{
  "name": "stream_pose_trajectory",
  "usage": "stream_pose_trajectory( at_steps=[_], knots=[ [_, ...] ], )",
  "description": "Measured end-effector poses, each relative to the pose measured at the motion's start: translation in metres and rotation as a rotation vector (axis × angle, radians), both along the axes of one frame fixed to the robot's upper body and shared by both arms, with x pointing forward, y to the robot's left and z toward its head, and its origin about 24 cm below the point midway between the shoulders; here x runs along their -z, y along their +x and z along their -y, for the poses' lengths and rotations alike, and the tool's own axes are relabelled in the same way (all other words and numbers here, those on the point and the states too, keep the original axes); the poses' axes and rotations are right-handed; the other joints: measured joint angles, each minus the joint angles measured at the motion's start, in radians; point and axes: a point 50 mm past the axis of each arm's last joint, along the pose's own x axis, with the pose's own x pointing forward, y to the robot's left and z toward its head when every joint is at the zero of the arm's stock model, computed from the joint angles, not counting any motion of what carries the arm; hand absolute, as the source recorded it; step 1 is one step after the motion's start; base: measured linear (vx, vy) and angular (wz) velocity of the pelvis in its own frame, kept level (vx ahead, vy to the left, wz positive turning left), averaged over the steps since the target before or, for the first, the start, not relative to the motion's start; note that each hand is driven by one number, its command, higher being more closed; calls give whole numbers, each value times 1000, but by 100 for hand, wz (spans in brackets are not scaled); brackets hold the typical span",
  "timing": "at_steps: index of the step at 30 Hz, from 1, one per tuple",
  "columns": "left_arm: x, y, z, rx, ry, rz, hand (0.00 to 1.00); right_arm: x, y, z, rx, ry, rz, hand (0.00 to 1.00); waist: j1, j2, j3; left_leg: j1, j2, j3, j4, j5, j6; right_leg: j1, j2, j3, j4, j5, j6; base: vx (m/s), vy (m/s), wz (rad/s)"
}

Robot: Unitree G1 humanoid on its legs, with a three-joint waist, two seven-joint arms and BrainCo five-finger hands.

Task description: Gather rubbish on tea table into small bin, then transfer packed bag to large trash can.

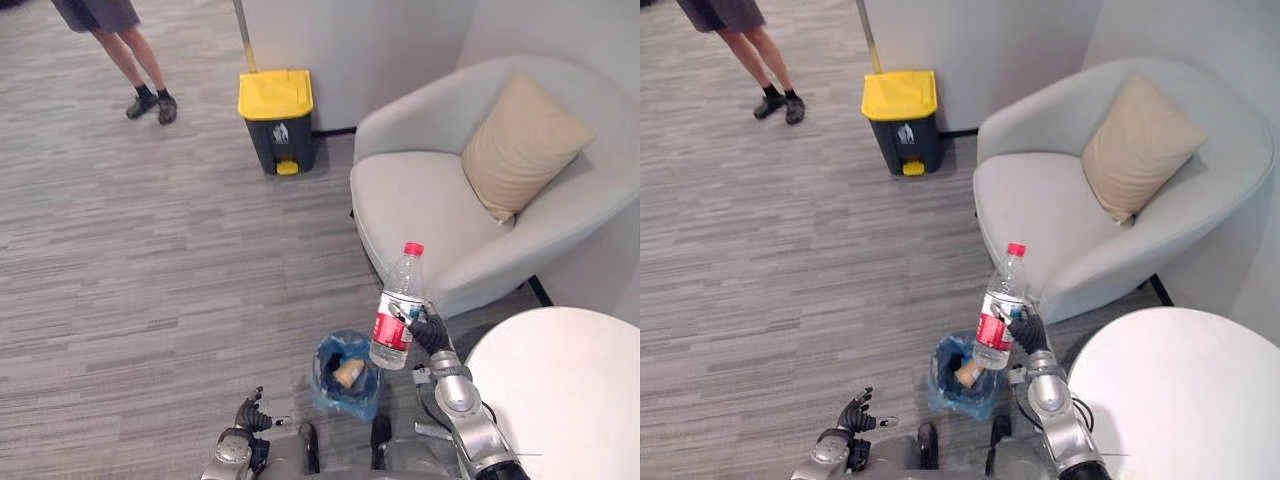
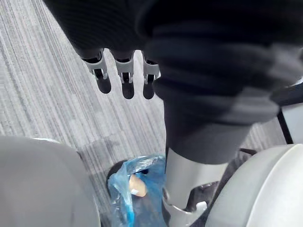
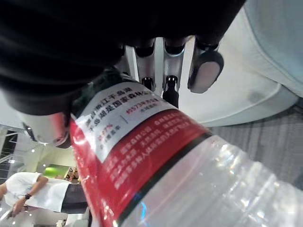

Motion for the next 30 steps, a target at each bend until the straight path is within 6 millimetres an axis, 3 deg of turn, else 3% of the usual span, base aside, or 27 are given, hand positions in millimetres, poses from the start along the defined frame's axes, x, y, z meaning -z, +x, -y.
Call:
stream_pose_trajectory(
  at_steps=[1,5,8,16,20,24,30],
  knots=[
    [-7,14,-1,2,10,43,0,-14,13,-4,-30,-17,54,100,3,-1,46,-50,3,-1,51,-9,8,-61,-3,2,59,-13,-2,-224,21,3],
    [-26,43,-4,-53,-13,159,0,-37,34,-13,-80,-51,140,100,30,3,113,-222,16,-5,217,-61,15,-236,-20,3,242,-67,-2,-199,27,6],
    [-39,61,-5,-96,-31,238,0,-56,44,-18,-100,-62,213,100,53,3,131,-356,18,-9,309,-84,27,-373,-34,3,341,-97,5,-171,4,12],
    [-94,120,-7,-188,-91,498,0,-132,75,-32,-129,-138,493,100,60,-7,207,-714,40,-10,469,-80,24,-712,-64,-19,510,-107,-3,-111,-9,16],
    [-123,143,-4,-194,-119,622,0,-160,92,-34,-103,-175,570,100,60,-11,224,-869,35,-26,549,-77,32,-864,-80,-22,605,-130,-16,-7,0,15],
    [-151,160,3,-186,-143,736,0,-169,110,-22,-28,-241,564,100,79,-11,240,-979,30,-42,600,-77,32,-976,-92,-27,679,-153,-22,-34,-23,16],
    [-165,165,5,-198,-186,799,0,-175,122,-2,72,-277,537,100,81,-11,242,-1047,28,-58,609,-69,20,-1046,-96,-36,709,-165,-28,-53,-19,9]
  ],
)
